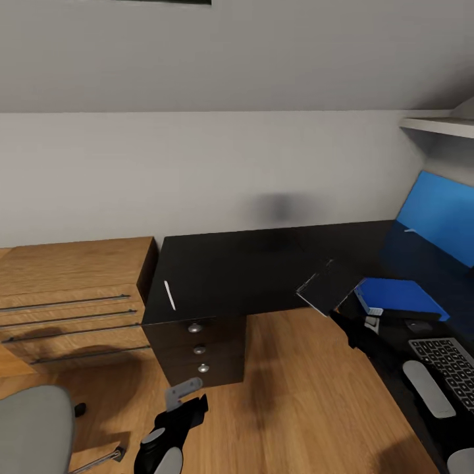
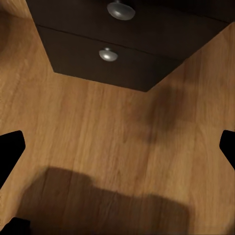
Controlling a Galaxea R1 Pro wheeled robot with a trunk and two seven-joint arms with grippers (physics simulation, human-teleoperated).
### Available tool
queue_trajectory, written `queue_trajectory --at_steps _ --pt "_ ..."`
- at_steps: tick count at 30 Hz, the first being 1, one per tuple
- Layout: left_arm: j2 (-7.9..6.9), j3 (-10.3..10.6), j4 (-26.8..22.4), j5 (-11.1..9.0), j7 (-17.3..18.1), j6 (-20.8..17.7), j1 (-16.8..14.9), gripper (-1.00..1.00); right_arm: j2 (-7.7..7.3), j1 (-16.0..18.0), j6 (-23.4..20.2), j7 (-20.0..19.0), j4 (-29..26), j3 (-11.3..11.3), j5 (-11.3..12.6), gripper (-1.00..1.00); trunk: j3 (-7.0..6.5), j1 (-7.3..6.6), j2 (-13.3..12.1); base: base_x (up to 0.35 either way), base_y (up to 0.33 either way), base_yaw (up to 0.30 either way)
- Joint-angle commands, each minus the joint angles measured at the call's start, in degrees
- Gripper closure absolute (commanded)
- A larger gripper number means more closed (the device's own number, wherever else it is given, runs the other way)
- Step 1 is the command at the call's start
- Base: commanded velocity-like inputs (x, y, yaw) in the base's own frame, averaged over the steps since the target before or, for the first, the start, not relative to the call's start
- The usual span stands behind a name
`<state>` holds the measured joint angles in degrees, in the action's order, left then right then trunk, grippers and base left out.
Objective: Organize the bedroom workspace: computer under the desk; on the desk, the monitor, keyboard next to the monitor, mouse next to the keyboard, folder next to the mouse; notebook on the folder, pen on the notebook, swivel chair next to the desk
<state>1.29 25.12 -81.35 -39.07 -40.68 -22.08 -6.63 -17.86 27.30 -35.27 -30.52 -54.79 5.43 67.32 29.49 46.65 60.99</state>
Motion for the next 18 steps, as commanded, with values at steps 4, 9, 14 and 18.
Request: queue_trajectory --at_steps 4,9,14,18 --pt "-0.05 1.4 0.1 -0.4 -0.5 -0.2 0.0 -1.0 1.3 0.0 -0.6 7.2 0.1 8.6 2.1 1.0 0.06 0.0 0.0 0.0 0.0 0.0" --pt "-0.06 1.8 0.2 -0.4 -0.6 -0.2 0.0 -1.0 3.61 0.0 -0.7 14.1 0.0 14.8 7.4 1.0 0.06 0.0 0.0 0.0 0.0 0.0" --pt "0.01 2.4 2.1 -0.3 -0.5 -0.1 0.0 -1.0 3.7 0.3 -0.5 18.6 0.0 17.2 8.2 1.0 0.06 0.0 0.0 0.0 0.0 0.0" --pt "0.06 2.8 3.0 -0.3 -0.5 -0.1 0.0 -1.0 3.71 0.9 -0.4 21.8 0.0 19.8 8.3 1.0 0.06 0.0 0.0 0.0 0.0 0.0"
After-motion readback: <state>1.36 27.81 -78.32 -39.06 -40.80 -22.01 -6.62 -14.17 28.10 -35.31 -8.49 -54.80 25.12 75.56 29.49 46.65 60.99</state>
